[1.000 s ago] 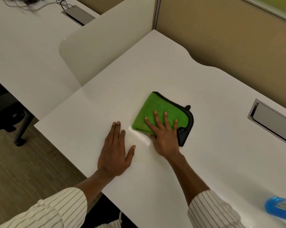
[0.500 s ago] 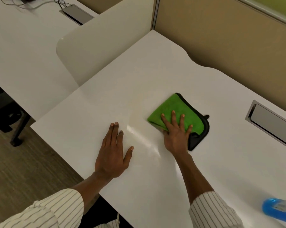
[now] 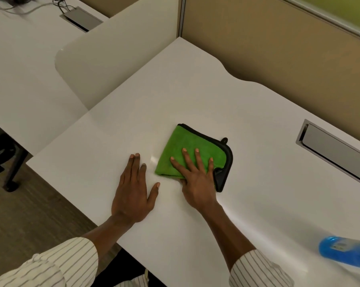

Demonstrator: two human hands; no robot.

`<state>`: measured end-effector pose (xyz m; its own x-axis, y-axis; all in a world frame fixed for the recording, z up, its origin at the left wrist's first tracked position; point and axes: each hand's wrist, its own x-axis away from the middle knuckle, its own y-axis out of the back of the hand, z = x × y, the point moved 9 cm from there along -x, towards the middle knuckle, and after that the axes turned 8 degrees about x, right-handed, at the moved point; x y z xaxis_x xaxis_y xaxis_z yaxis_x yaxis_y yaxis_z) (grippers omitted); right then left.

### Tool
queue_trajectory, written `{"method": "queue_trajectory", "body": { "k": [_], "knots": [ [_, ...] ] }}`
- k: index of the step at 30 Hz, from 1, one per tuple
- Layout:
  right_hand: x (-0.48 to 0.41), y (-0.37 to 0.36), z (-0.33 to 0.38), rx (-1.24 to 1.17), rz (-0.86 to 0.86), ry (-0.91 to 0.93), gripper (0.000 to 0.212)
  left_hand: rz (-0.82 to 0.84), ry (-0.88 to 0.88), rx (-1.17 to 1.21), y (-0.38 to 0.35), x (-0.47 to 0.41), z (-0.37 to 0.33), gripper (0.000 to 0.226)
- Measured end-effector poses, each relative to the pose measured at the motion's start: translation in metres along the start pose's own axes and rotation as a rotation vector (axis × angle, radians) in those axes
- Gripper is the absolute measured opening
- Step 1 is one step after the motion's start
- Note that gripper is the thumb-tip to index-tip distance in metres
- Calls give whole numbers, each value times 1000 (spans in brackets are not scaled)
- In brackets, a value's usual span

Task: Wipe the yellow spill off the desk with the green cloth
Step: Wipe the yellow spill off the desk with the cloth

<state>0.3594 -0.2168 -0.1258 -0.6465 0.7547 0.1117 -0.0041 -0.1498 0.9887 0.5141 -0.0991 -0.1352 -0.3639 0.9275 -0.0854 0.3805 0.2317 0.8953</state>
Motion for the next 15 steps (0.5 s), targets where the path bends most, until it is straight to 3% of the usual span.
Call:
{"method": "queue_trajectory", "body": {
  "k": [7, 12, 15],
  "knots": [
    [-33, 14, -61, 2, 29, -258, 78, 13, 19, 7, 0, 0, 1, 78],
    [25, 9, -69, 15, 26, -501, 79, 3, 9, 0, -1, 0, 2, 79],
    [71, 2, -39, 4, -21, -493, 86, -8, 2, 0, -2, 0, 3, 78]
  ]
}}
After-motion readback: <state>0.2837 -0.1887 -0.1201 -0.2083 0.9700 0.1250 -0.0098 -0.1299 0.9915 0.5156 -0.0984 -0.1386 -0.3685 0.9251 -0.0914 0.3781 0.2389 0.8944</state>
